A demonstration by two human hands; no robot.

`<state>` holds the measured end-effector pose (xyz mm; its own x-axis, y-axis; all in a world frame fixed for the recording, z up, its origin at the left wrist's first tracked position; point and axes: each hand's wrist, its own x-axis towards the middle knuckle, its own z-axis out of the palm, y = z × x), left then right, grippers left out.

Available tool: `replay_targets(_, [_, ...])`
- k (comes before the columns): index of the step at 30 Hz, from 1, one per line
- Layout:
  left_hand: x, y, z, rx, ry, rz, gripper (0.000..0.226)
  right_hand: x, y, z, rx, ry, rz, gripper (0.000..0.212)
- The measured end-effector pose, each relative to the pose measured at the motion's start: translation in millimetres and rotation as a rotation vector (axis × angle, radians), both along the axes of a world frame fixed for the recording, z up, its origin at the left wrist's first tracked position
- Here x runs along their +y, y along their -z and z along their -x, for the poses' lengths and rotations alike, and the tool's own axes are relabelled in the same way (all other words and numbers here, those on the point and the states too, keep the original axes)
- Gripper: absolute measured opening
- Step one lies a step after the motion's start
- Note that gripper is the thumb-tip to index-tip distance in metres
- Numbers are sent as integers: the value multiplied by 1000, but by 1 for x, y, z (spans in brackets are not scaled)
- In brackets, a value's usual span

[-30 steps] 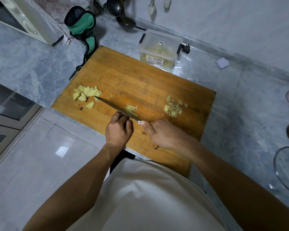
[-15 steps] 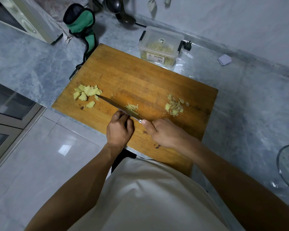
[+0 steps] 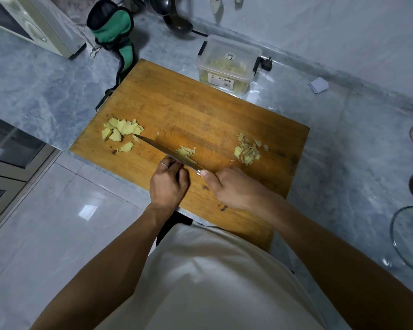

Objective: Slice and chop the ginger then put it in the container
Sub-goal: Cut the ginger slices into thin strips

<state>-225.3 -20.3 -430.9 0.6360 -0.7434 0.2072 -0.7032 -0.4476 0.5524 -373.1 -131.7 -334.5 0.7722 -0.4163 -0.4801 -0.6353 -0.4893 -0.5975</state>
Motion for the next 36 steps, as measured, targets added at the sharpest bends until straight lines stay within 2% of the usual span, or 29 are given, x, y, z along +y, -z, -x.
replay_targets(2, [0, 0, 0, -13, 4, -9, 34, 4, 6, 1, 4, 18, -5, 81])
replay_targets(5, [0, 0, 1, -4, -7, -24, 27, 7, 6, 0, 9, 34, -10, 72])
replay_targets(10, [0, -1, 1, -14, -17, -37, 18, 8, 5, -3, 13, 46, -9, 70])
replay_targets(14, [-1, -7, 4, -14, -8, -18, 11, 10, 3, -5, -15, 51, -18, 76])
replay_targets(18, [0, -5, 2, -26, -8, -27, 24, 15, -5, -1, -17, 49, -17, 70])
replay_targets(21, [1, -7, 4, -52, 12, -29, 16, 14, -5, 0, -15, 34, -1, 72])
replay_targets(26, [3, -2, 2, -47, 35, -43, 24, 10, 1, 1, -45, 19, 18, 79])
replay_targets(32, [3, 2, -2, -19, 52, -57, 44, 3, -9, -2, -28, 23, 7, 69])
replay_targets(36, [2, 1, 0, -13, 34, -50, 40, 4, -5, -4, -23, 2, 10, 69])
